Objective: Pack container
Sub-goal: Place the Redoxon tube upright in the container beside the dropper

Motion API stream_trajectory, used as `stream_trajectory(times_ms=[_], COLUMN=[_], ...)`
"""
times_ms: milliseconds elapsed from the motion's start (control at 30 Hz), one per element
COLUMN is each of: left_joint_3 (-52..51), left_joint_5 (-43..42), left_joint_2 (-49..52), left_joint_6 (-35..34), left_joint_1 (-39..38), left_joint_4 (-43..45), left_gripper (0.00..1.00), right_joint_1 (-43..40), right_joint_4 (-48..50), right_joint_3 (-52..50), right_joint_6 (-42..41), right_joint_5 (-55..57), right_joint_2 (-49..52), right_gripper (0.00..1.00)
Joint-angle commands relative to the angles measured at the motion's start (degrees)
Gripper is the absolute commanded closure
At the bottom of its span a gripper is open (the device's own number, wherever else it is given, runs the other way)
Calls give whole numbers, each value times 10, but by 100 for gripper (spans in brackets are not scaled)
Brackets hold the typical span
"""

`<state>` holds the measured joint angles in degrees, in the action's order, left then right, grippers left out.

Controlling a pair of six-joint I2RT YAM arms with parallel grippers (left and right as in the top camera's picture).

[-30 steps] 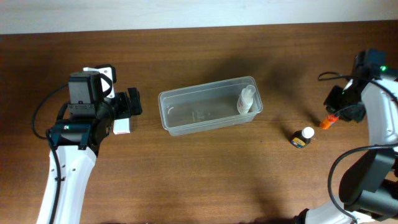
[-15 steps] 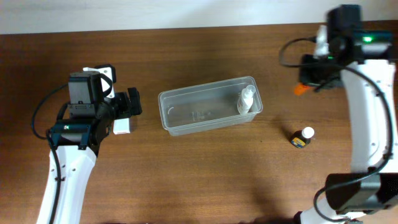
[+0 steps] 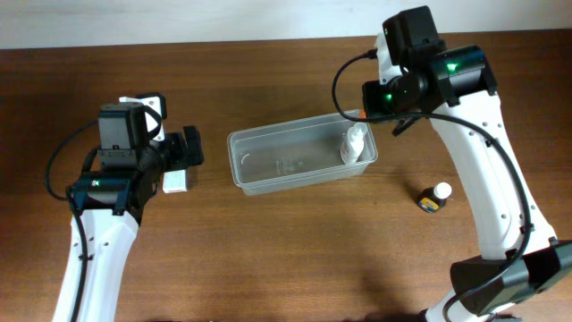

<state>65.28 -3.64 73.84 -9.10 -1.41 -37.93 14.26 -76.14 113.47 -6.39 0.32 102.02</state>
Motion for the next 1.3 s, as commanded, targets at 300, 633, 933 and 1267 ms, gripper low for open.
stream_trajectory(times_ms=[300,633,933,1267], left_joint_3=[12,12,12,12], left_joint_5=[4,4,5,5], left_joint_2=[3,3,3,3], left_joint_6=[-5,-5,-5,-5], left_joint_1=[3,3,3,3], left_joint_4=[1,-3,-3,-3], left_gripper=[0,0,0,0], right_joint_1=[3,3,3,3], right_joint_4=[52,51,50,51], right_joint_3=[12,12,12,12], right_joint_6=[4,5,4,4], right_joint_5=[-35,-38,-38,-38], right_joint_2=[30,89,137,191], right_gripper=[82,82,83,82])
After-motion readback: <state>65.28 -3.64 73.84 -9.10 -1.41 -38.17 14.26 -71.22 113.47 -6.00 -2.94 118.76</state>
